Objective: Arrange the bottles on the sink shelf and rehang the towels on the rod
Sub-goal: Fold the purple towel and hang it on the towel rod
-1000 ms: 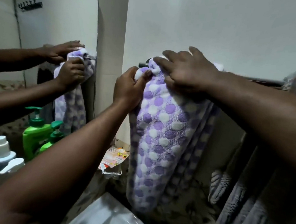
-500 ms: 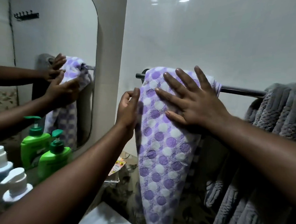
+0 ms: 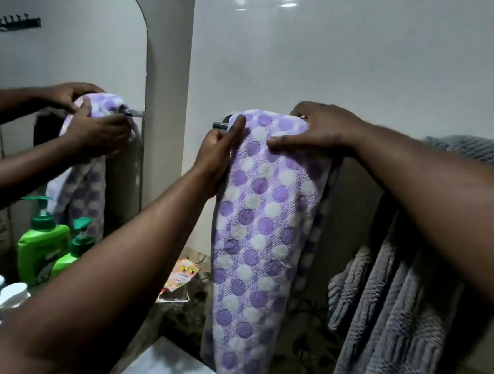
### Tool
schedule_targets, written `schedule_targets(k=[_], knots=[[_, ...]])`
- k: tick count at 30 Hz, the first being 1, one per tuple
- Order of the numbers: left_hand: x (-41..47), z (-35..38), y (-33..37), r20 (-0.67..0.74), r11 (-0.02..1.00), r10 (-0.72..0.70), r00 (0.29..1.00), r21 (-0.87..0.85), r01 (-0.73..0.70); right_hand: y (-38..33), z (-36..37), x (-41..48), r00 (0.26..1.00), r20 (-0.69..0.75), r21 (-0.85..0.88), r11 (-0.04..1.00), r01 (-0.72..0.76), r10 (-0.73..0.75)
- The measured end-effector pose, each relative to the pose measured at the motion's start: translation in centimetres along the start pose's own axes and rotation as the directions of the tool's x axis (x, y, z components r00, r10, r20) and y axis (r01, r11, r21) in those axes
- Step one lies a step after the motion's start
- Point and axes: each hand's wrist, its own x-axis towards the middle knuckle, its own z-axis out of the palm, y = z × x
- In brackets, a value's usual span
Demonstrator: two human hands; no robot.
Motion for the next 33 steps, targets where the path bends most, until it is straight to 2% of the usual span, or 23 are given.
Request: schedule_targets(k=[2, 4, 7, 11, 13, 15, 16, 18, 20, 23, 27, 30, 33], knots=[[0.7, -0.2, -0.3, 0.157, 0.99, -0.113, 0.981, -0.062, 0.124, 0.0, -0.7, 1.3, 0.991, 0.133, 0.137, 0.991, -0.01, -0.009], [0.9, -0.5, -1.1, 0.332, 0.97, -0.209, 0.92, -0.052, 0.239, 0.1, -0.7, 1.9, 0.967, 0.254, 0.226, 0.972, -0.059, 0.0], [0.6, -0.5, -1.9, 0.429, 0.969, -0.22, 0.876, -0.01, 0.248, 0.3, -0.7, 2.1, 0.92, 0.392, 0.268, 0.957, -0.108, -0.006], [-0.5, -1.8, -3.0, 0.473, 0.978, -0.207, 0.857, 0.124, 0.168, 0.5, -0.3, 2.1, 0.915, 0.398, 0.272, 0.961, -0.045, -0.07], [-1.0, -3.0, -4.5, 0.473, 0.967, -0.247, 0.846, 0.182, 0.18, 0.6, 0.2, 2.0, 0.955, 0.275, 0.184, 0.981, 0.059, -0.109], [-1.9, -3.7, -6.6, 0.441, 0.96, -0.261, 0.859, 0.215, 0.182, 0.7, 1.2, 1.5, 0.992, 0.03, -0.087, 0.989, 0.121, -0.119], [-2.5, -4.0, -7.7, 0.403, 0.96, -0.257, 0.878, 0.215, 0.182, 0.8, 2.2, 1.0, 0.977, -0.096, -0.257, 0.953, 0.161, -0.191], [-3.3, -4.4, -9.7, 0.291, 0.962, -0.254, 0.922, 0.172, 0.21, 1.0, 5.2, -0.5, 0.873, -0.231, -0.514, 0.816, 0.265, -0.429], [-3.8, -4.6, -11.0, 0.197, 0.965, -0.251, 0.948, 0.129, 0.229, 1.2, 8.7, -2.0, 0.774, -0.231, -0.626, 0.699, 0.346, -0.59], [-4.4, -4.1, -11.8, 0.099, 0.973, -0.217, 0.971, 0.107, 0.206, 1.7, 13.1, -4.3, 0.692, -0.173, -0.695, 0.585, 0.418, -0.701], [-6.4, -1.6, -11.6, -0.089, 0.985, -0.107, 0.99, 0.126, 0.117, 2.1, 16.9, -7.2, 0.699, -0.114, -0.678, 0.569, 0.465, -0.706], [-8.1, -0.1, -12.7, -0.198, 0.965, 0.022, 0.98, 0.261, 0.031, 2.7, 18.8, -8.8, 0.683, -0.077, -0.643, 0.56, 0.523, -0.726], [-10.1, 1.0, -13.6, -0.31, 0.891, 0.187, 0.932, 0.454, -0.028, 3.6, 19.2, -10.6, 0.665, -0.053, -0.604, 0.554, 0.573, -0.745]])
